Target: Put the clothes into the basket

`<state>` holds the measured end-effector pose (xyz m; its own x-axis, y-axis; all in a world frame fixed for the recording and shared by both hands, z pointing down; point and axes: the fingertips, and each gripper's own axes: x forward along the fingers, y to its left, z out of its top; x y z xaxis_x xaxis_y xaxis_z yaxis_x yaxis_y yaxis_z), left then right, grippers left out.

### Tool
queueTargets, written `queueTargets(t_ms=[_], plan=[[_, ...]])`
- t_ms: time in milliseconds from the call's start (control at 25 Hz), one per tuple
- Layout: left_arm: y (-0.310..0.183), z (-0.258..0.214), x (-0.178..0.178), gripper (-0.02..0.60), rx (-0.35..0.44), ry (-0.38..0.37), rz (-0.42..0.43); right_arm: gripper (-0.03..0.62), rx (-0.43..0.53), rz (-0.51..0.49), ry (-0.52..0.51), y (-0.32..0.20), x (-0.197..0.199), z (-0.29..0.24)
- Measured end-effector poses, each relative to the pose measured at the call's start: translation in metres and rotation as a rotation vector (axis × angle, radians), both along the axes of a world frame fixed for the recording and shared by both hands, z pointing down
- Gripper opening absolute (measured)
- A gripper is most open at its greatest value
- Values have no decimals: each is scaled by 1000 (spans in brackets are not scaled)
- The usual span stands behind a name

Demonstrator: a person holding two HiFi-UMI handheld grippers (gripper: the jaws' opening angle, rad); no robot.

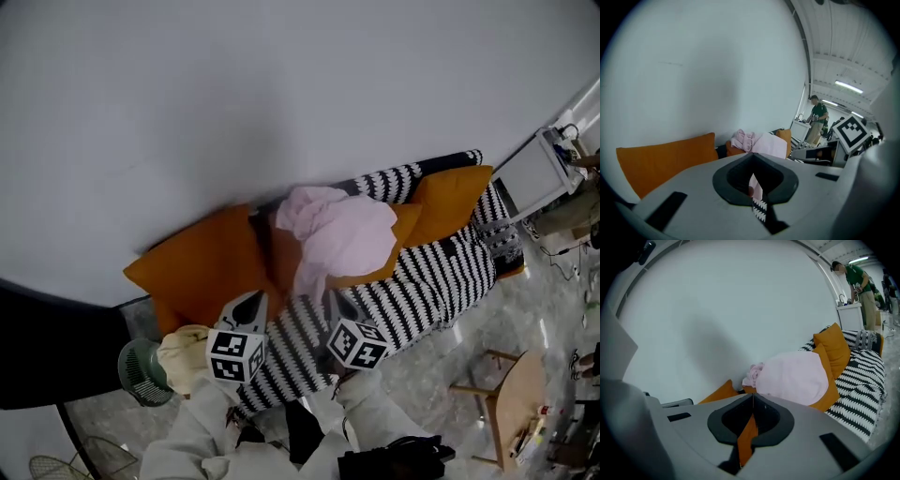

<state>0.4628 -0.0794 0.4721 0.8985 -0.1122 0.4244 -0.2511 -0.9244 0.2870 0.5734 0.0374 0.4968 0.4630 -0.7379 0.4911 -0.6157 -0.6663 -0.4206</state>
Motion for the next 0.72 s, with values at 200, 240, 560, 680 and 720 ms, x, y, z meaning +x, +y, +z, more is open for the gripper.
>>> queueTargets(t_ms=[200,240,560,680,720], plan=[[-5,12,35,0,-16,16,-9,25,3,-5,-16,-12,27,22],[-5,15,40,0,-19,13,-13,26,1,-8,-20,-13,31,27],[6,57,61,0,-69,-38,-13,132,2,24,-43,-26,63,63],[14,67,63,0,-86,-52,2,165,-6,44,-51,-29,71,73],[15,69,63,0,-91,-57,3,177,-11,47,-53,-31,73,76]])
